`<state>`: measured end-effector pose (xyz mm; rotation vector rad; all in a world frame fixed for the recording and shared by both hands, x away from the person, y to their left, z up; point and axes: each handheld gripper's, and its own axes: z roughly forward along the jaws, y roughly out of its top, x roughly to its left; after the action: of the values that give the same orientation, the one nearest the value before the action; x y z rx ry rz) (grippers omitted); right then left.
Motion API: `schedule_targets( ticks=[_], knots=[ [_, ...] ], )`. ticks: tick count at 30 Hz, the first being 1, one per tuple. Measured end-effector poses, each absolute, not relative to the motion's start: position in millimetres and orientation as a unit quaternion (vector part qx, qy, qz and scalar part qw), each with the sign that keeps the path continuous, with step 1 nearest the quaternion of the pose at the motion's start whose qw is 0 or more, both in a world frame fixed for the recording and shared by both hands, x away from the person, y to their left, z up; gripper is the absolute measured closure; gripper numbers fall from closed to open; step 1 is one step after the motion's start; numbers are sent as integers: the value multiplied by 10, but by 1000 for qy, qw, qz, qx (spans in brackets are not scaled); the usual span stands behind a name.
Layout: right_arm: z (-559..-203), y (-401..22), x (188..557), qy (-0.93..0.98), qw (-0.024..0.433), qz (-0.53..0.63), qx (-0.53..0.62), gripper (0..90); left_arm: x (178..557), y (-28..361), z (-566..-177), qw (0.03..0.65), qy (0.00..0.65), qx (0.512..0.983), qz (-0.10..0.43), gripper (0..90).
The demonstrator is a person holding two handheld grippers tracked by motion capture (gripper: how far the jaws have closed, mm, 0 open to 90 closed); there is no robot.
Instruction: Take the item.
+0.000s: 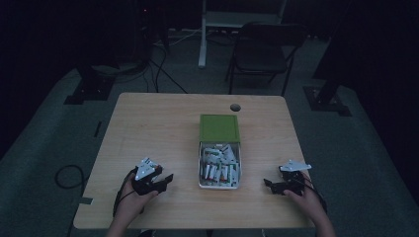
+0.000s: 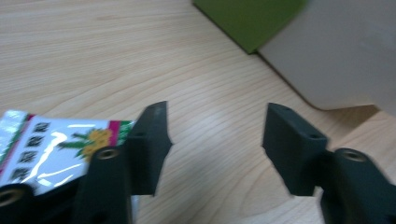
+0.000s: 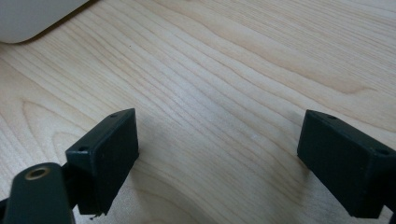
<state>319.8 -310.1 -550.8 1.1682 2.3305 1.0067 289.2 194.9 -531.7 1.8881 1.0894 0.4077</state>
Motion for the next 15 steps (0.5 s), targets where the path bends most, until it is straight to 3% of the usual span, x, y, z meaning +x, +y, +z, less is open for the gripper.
schedule_targets(
  ticks=[15],
  knots=[
    [-5508, -3101, 3199, 821, 173, 355, 412, 119, 2820, 1752, -5334, 438, 375, 809, 116, 372]
  ],
)
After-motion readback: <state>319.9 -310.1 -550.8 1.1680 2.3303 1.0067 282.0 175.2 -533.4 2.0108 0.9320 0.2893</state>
